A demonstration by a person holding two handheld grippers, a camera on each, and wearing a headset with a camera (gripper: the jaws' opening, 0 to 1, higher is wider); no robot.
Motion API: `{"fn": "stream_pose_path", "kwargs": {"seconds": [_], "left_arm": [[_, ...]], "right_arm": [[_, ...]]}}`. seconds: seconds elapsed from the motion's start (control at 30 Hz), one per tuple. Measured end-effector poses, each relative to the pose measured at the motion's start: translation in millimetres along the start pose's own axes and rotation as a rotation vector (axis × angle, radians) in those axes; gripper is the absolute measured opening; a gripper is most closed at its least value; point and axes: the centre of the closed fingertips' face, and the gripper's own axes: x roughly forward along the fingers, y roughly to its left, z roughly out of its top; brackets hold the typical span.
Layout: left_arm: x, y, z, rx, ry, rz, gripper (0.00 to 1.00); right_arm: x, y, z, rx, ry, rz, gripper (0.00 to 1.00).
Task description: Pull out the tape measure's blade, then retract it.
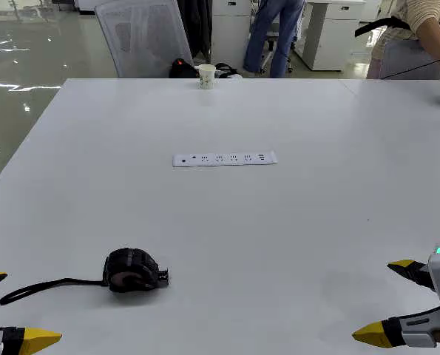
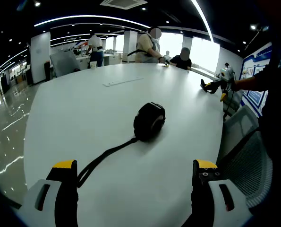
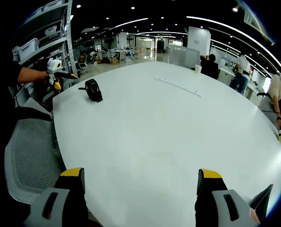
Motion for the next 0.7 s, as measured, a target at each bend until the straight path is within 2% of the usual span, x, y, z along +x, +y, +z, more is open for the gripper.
{"fn": "stream_pose_path", "kwargs": {"seconds": [0.47, 0.5, 0.53, 0.6, 0.63, 0.7], "left_arm": [[1.8, 0.1, -3.3, -0.008, 0.010, -0.009, 0.99], [1.9, 0.2, -3.7, -0.003, 0.013, -0.008, 0.99], [1.8, 5.1, -4.6, 0.031, 0.021, 0.020, 0.99], [2.0, 2.9, -5.8, 0.027, 0.026, 0.007, 0.99], [2.6, 0.3, -5.7, 0.018, 0.025, -0.014, 0.99], [3.4, -1.8, -6.3, 0.029, 0.035, -0.028, 0.99]], "right_arm": [[4.3, -3.4, 1.4, -0.011, 0.009, 0.003, 0.99], [4.4, -3.6, 1.9, -0.015, 0.007, 0.001, 0.99], [5.2, -4.9, 3.1, -0.017, 0.004, -0.001, 0.99], [6.5, -8.3, 3.7, -0.025, 0.006, -0.014, 0.99], [6.3, -17.5, 5.6, -0.093, 0.002, -0.056, 0.99], [6.4, -16.7, 4.5, -0.076, 0.000, -0.052, 0.99]]}}
